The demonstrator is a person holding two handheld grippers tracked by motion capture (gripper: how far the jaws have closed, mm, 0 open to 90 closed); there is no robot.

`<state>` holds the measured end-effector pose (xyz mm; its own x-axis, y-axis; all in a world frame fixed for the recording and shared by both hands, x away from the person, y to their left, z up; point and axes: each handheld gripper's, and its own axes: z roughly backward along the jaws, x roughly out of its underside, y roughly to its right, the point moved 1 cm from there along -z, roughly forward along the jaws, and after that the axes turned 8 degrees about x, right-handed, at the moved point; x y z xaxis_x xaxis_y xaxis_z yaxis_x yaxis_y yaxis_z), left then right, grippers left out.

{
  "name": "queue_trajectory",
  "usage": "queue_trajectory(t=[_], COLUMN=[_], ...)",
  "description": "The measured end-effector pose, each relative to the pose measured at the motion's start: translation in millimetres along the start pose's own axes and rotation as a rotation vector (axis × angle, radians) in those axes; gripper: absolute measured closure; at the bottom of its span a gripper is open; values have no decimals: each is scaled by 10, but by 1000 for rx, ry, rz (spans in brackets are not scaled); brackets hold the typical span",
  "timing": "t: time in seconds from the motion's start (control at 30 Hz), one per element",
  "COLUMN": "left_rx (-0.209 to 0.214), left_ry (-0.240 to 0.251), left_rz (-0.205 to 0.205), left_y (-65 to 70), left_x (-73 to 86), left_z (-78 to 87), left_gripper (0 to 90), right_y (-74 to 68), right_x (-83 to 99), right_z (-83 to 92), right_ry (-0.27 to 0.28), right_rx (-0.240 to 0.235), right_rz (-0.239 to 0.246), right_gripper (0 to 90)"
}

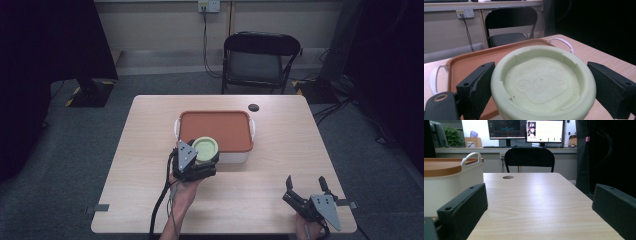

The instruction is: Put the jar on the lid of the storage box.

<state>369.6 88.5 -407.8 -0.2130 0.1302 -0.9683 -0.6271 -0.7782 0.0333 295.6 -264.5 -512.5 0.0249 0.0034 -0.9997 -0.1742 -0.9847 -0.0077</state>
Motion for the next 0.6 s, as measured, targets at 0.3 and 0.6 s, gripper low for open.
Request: queue_trajectory(t=[0.3,0.6], left_rx=[-28,-64], left_ry=[-1,-26], left_rz=[2,15], left_y=[-123,-299], left_x=[-140,-213], left_z=[-45,-184], left_gripper=[109,109], right_y=[0,0], right_x=[0,0], right_z=[1,0], right_ry=[1,0], right_rx=[-2,-4], right_rz=[0,0], right_gripper=[0,0])
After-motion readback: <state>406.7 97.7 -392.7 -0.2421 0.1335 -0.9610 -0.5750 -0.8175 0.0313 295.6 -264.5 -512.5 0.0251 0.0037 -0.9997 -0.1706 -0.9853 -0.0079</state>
